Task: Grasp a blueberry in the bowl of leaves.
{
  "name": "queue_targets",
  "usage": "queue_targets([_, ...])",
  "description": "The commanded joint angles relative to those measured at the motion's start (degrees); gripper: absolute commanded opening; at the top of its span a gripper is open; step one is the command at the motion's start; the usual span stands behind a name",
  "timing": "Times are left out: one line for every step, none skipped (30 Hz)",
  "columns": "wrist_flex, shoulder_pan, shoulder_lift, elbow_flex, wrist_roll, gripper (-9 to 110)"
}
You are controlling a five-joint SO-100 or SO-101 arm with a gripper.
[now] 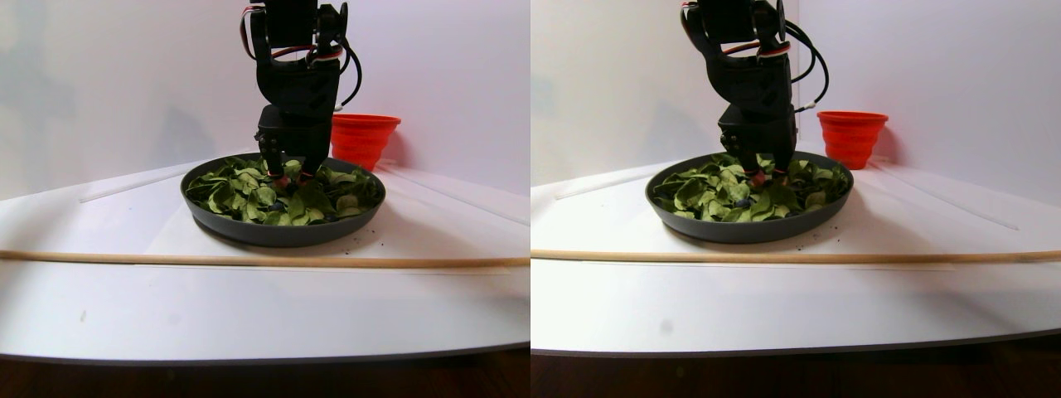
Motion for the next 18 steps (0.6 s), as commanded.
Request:
queue_targets([-0.4,0.1,4.0,-0.2,-0.8,8])
queue_targets([-0.4,0.1,4.2,-0.3,-1.0,8])
queue_targets([-0.4,0.1,4.3,-0.4,-1.1,8])
queue_targets([-0.4,0.2,4.6,-0.5,-1.3,8])
queue_targets([-0.4,0.2,4.9,-0.5,-1.6,8])
queue_targets([-0.4,0.3,5.3,-0.6,-1.8,8])
queue_targets([-0.4,0.3,5.6,-0.6,-2.0,8])
queue_targets([-0.4,0.3,6.1,-0.6,-2.1,8])
queue_targets([-0.4,0.3,6.5,-0.5,-2.4,8])
queue_targets([-0.4,0.4,6.9,-0.4,-2.6,8])
queue_targets([-0.4,0.4,7.2,-0.4,-2.7,8])
queue_targets([-0.4,0.4,7.6,-0.4,-2.8,8])
queue_targets([-0.4,0.4,7.8,-0.4,-3.0,8])
queue_targets([-0.4,0.4,8.1,-0.4,-3.1,8])
queue_targets([-0.4,0.4,8.5,-0.3,-3.1,8])
queue_targets([-0.4,0.4,9.0,-0.1,-3.2,8])
queue_targets([-0.4,0.4,9.4,0.2,-3.3,8])
queue_targets([-0.4,0.5,9.8,0.4,-3.3,8])
